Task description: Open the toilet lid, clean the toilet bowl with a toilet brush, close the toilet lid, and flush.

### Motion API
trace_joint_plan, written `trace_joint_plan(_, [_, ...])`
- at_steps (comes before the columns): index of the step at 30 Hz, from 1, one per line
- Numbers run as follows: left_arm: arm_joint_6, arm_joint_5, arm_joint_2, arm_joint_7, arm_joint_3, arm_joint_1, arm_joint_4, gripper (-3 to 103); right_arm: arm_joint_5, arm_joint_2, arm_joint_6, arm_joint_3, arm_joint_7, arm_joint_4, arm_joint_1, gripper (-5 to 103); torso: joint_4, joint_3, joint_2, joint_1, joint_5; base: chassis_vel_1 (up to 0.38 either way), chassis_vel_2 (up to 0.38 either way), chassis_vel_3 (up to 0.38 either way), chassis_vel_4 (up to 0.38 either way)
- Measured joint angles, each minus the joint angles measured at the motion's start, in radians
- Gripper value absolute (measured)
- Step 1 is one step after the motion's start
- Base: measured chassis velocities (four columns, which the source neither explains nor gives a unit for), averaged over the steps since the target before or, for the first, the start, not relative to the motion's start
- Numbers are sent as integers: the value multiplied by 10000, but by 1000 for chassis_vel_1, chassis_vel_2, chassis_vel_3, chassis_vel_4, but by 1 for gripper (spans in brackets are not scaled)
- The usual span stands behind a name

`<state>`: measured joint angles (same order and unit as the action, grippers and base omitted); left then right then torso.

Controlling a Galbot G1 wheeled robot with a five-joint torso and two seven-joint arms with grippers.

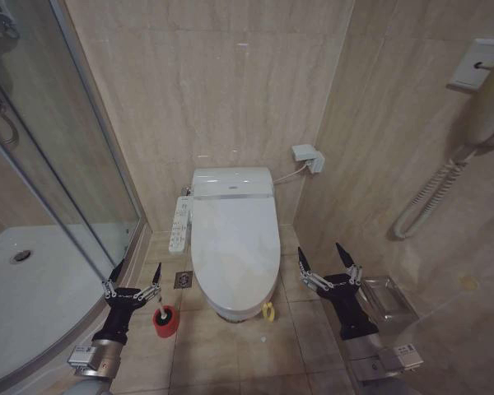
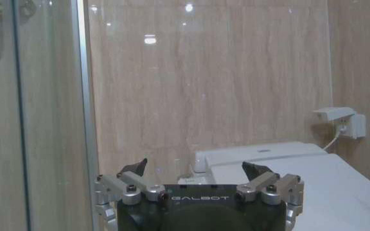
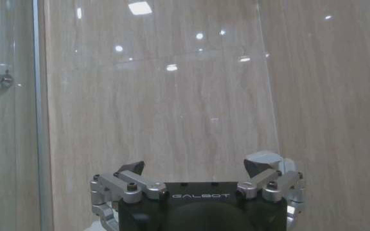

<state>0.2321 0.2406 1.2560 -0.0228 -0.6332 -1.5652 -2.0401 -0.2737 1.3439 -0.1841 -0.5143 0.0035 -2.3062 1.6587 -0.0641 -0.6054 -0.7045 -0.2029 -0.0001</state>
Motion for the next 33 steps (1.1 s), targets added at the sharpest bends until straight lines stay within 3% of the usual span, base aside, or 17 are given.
trace_joint_plan(9, [0,0,0,0,0,0,1,100,201,28,-1015,-77,-707,1106,748,100,0,-1,1,-3,0,-78,68,72,-76])
trace_joint_plan(14, [0,0,0,0,0,-7,0,100,749,76,-2244,8,-1046,2675,1613,100,-2,2,-1,2,2,0,0,0,0])
trace_joint_plan(18, [0,0,0,0,0,-7,0,100,1035,106,-2685,177,-1185,3469,1845,100,-1,2,-1,3,2,0,0,0,0])
trace_joint_plan(26, [0,0,0,0,0,-2,0,100,1381,304,-2457,598,-1215,4497,1394,100,0,0,-1,1,0,0,0,0,0])
trace_joint_plan(33, [0,0,0,0,0,-2,0,100,2038,528,-1954,829,-1212,6091,-139,100,2,0,-1,0,0,0,0,0,0])
